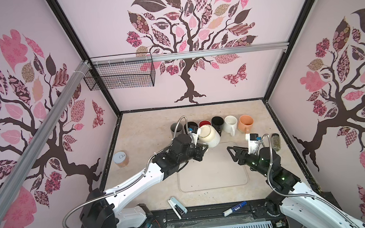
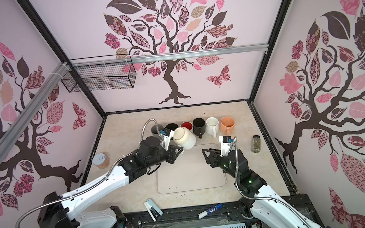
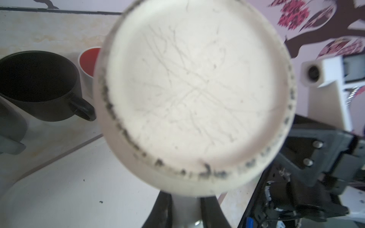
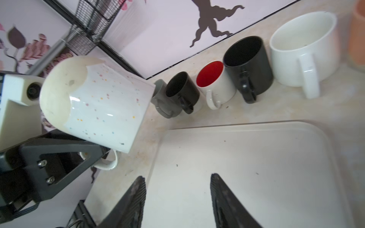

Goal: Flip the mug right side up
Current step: 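Lift and tilt the speckled mug toward the right gripper with the left gripper, then close the right gripper on the speckled mug's rim held by the left gripper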

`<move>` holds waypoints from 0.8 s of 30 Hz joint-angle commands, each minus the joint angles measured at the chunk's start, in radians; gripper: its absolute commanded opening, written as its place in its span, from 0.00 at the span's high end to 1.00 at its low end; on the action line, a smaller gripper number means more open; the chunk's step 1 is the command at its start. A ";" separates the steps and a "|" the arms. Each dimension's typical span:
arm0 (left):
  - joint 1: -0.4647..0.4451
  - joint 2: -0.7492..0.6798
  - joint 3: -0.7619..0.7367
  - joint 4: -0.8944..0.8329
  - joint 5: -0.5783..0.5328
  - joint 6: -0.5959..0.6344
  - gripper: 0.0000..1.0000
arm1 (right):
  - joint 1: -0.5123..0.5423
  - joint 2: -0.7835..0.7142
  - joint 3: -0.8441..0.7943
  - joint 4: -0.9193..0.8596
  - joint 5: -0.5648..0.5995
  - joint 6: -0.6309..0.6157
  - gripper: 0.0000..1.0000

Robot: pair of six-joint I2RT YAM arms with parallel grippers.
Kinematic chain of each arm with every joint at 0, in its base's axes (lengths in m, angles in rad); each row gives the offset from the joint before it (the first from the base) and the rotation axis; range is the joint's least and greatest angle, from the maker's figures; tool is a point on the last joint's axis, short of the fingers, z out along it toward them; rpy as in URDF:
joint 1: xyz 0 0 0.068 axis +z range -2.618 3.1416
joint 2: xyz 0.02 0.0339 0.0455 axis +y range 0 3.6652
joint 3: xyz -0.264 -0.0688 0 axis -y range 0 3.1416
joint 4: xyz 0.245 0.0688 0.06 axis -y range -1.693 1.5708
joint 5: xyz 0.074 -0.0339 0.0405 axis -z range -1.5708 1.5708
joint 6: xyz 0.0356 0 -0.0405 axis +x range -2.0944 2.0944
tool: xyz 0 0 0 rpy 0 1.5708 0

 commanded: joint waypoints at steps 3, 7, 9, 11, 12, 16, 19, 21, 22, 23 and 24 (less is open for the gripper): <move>0.046 -0.123 -0.074 0.339 0.059 -0.196 1.00 | -0.002 0.112 -0.033 0.351 -0.229 0.185 0.45; 0.050 -0.161 -0.093 0.418 0.109 -0.299 1.00 | -0.003 0.167 -0.039 0.444 -0.244 0.220 0.44; 0.050 -0.177 -0.104 0.447 0.115 -0.331 1.00 | -0.002 0.177 -0.038 0.465 -0.243 0.230 0.44; 0.050 -0.193 -0.103 0.441 0.108 -0.332 1.00 | -0.003 0.183 -0.043 0.497 -0.249 0.251 0.45; 0.050 -0.198 -0.101 0.440 0.104 -0.330 1.00 | -0.002 0.188 -0.049 0.522 -0.251 0.268 0.45; 0.051 -0.192 -0.094 0.449 0.108 -0.330 1.00 | -0.001 0.216 -0.051 0.609 -0.277 0.321 0.45; 0.055 -0.182 -0.108 0.497 0.097 -0.349 1.00 | -0.002 0.232 -0.038 0.647 -0.292 0.348 0.45; 0.058 -0.174 -0.116 0.532 0.096 -0.366 1.00 | 0.000 0.241 -0.033 0.673 -0.300 0.368 0.44; 0.059 -0.169 -0.119 0.553 0.096 -0.373 1.00 | 0.001 0.245 -0.030 0.692 -0.303 0.379 0.43; 0.060 -0.167 -0.122 0.574 0.096 -0.384 1.00 | 0.003 0.252 -0.026 0.712 -0.308 0.393 0.42; 0.062 -0.162 -0.124 0.593 0.094 -0.393 1.00 | 0.004 0.259 -0.021 0.730 -0.313 0.405 0.42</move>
